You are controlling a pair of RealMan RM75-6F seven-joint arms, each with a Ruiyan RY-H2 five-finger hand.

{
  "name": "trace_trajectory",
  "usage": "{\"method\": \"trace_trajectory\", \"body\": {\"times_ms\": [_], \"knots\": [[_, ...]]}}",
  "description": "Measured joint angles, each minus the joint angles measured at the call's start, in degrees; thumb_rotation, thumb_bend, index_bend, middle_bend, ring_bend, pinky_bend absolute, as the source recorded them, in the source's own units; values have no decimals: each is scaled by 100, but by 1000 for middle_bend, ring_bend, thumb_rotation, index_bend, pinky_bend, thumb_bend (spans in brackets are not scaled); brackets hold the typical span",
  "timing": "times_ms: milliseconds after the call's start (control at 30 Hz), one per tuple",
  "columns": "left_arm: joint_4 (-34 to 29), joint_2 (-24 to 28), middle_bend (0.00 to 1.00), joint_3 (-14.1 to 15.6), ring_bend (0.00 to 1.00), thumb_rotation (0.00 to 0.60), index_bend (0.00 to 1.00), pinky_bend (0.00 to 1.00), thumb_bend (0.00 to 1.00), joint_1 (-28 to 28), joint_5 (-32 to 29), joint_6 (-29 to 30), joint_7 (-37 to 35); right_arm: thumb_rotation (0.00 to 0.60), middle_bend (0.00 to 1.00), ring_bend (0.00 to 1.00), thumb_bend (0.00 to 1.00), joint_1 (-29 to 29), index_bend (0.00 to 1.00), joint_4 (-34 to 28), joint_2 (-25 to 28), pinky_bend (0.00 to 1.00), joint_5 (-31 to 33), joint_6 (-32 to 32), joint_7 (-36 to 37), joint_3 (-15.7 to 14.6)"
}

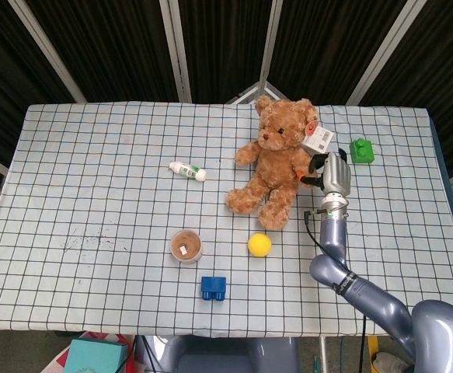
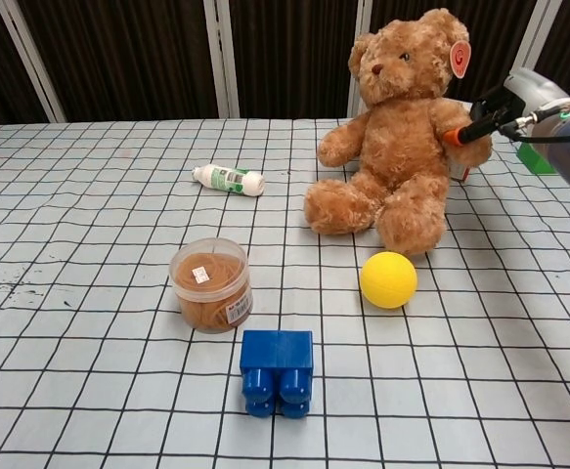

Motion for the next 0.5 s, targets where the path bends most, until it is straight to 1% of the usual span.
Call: {"method": "trace_trajectory", "body": {"times_ms": [167,367,400,433,500], "knots": [[8,1,62,-2,12,600,220,136,175,2,4,5,-12,600,649,478,501,-30,807,166,-46,35,91,-146,15,-8],[10,-12,62,-3,12,600,220,136,174,-16,-14,-23,24,600,648,478,500,15,797,24,26,34,-48,-24,25,48],[7,-13,62,-3,12,600,220,136,174,-17,-14,-23,28,600,647,477,500,15,780,-11,38,35,-54,-15,13,49],[6,-12,62,-2,12,600,220,136,174,-16,-14,-21,29,600,633,471,498,13,736,-45,50,34,-54,-12,-2,49],[3,-11,62,-1,12,600,220,136,174,-12,-10,-14,26,600,569,442,457,2,615,-95,76,33,-38,-25,-68,28]]}}
